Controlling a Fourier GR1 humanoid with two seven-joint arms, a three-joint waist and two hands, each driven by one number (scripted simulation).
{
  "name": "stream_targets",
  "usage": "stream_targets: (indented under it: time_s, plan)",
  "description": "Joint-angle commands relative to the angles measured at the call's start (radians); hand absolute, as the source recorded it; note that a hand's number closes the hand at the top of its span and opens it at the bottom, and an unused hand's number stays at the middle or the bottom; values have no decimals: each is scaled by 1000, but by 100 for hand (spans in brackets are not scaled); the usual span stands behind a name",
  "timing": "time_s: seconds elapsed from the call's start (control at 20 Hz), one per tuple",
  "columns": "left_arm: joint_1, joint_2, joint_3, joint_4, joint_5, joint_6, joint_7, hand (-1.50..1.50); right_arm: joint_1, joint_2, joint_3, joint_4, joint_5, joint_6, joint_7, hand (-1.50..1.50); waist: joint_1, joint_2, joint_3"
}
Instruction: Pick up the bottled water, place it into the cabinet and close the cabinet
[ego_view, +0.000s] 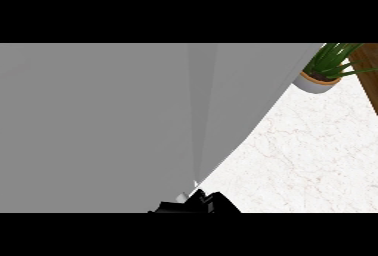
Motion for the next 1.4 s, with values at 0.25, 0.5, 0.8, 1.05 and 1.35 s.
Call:
stream_targets:
  time_s: [0.25,0.5,0.8,1.05,1.35]
  plan:
    - [25,11,54,37,14,-91,-38,150,-304,122,-321,472,-321,30,-114,150,-10,7,2]
    - [86,25,82,4,11,-105,-25,150,-363,123,-428,729,-456,146,-249,150,-14,4,3]
    - [90,45,135,-4,49,-146,-8,150,-420,34,-599,981,-496,337,-408,150,-16,8,3]
    - [141,67,138,-49,37,-164,0,150,-404,47,-571,1060,-452,340,-473,150,-5,7,3]
    - [65,52,126,-3,27,-159,12,150,-460,5,-624,1125,-498,418,-505,150,-12,21,2]
